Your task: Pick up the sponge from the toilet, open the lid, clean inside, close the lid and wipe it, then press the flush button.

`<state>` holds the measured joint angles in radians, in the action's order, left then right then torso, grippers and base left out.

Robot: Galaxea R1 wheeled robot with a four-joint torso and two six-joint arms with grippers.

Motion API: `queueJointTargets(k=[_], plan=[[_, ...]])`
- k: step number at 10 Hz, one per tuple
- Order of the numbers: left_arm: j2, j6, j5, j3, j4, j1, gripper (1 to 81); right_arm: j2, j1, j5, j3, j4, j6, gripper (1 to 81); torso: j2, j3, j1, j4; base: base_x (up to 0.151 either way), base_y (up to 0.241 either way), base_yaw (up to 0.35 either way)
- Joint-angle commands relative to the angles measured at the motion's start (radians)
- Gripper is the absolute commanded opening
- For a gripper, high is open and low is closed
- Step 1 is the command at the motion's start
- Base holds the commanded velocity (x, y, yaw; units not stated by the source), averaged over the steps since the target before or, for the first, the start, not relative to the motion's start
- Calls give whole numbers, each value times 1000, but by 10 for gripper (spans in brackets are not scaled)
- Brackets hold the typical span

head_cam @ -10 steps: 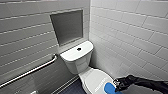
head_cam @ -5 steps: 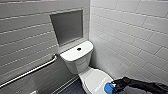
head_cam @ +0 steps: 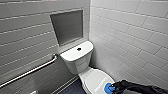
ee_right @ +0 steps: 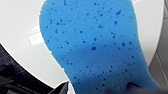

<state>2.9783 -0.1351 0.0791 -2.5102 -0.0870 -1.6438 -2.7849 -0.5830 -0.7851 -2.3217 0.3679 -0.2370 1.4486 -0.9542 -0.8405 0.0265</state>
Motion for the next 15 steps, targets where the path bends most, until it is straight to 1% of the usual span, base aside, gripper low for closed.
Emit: queueJointTargets(k=[1,3,4,5,6,9,12,15], plan=[[2,2,-81,8,3,-24,811,-1,90,-42,-14,-10,-31,811,0,0,0,0,0,0,0],[4,2,-81,10,4,-24,811,0,38,41,-73,-26,-140,811,0,0,0,0,0,0,0],[7,2,-81,10,3,-24,811,0,4,58,-83,-56,-153,811,0,0,0,0,0,0,0],[9,2,-81,10,1,-23,811,5,-24,81,-86,-113,-151,811,0,0,0,0,0,0,0],[10,2,-81,11,1,-20,811,2,-48,102,-85,-148,-151,811,0,0,0,0,0,0,0],[9,2,-81,11,1,-20,811,-26,-79,104,-91,-147,-162,811,1,0,0,0,0,0,0],[12,2,-81,14,-2,-20,811,-35,-104,104,-143,-149,-162,811,1,1,0,0,0,0,0],[13,2,-81,16,-5,-20,811,-35,-128,106,-183,-173,-177,811,1,2,0,0,0,0,0]])
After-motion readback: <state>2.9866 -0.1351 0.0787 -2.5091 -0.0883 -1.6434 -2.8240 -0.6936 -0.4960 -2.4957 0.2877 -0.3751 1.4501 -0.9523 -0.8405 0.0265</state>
